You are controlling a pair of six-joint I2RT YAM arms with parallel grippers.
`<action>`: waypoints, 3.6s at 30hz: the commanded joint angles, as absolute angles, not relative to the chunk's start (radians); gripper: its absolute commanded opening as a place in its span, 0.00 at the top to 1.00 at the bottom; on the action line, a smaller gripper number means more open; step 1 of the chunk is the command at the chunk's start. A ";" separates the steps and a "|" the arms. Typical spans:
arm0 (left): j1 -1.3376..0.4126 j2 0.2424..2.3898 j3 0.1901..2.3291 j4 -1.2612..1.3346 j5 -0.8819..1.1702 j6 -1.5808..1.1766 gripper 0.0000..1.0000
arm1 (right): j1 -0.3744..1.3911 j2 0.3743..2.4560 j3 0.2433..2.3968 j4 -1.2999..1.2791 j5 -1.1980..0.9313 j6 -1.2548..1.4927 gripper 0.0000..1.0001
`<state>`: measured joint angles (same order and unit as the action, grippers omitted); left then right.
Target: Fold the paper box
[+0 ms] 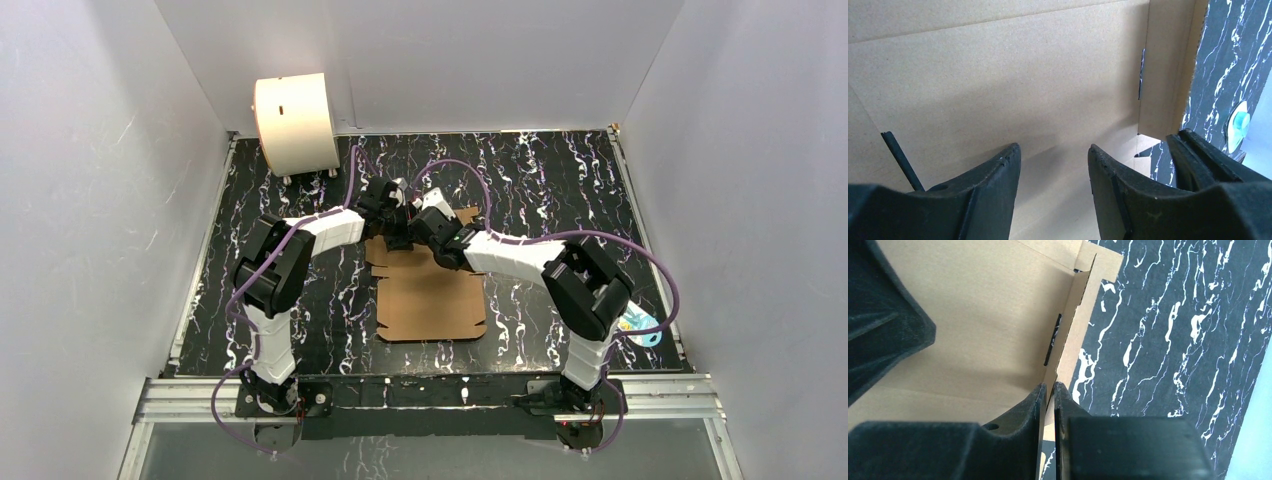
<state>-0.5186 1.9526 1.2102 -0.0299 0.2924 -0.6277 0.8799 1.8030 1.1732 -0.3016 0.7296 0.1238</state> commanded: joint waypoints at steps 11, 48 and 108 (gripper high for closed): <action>-0.513 1.953 1.154 -0.042 0.275 -0.635 0.50 | 0.896 1.829 1.216 -0.277 0.717 0.130 0.75; -0.374 1.285 0.661 -0.068 0.233 -0.754 0.25 | 0.828 1.640 0.910 0.115 0.246 0.248 0.40; -0.578 1.567 0.877 -0.135 -0.074 -0.609 0.80 | 0.745 1.728 0.801 0.259 0.088 0.344 0.26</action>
